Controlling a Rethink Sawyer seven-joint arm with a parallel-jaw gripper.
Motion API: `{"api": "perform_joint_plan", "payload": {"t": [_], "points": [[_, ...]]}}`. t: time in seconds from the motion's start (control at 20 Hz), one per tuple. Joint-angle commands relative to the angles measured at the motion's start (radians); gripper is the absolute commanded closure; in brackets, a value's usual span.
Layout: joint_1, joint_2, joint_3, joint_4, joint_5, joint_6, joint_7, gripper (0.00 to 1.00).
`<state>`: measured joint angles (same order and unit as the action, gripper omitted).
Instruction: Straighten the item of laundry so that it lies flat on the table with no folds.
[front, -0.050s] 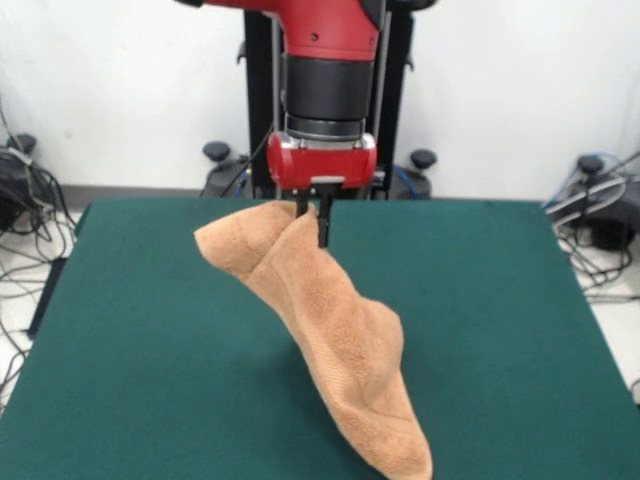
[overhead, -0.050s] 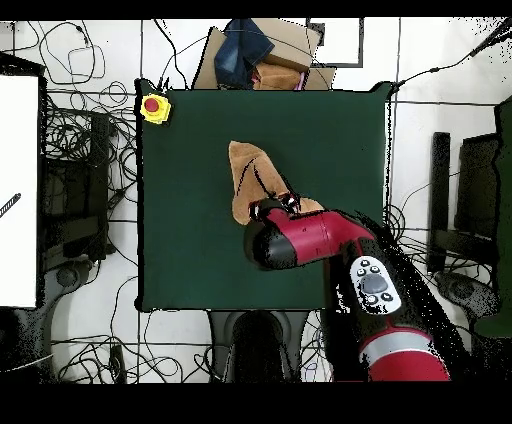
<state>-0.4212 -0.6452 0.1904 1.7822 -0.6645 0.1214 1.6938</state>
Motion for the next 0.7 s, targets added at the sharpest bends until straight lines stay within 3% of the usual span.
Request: {"api": "perform_joint_plan", "payload": {"t": [0.05,0.55,0.7], "points": [[0.027,0.009,-0.046,-0.002,-0.078,-0.005,0.044,1.00],[0.102,0.069,-0.136,-0.076,-0.095,-0.080,0.095,1.00],[0.160,0.103,-0.223,-0.115,-0.090,-0.138,0.123,1.00]]}}
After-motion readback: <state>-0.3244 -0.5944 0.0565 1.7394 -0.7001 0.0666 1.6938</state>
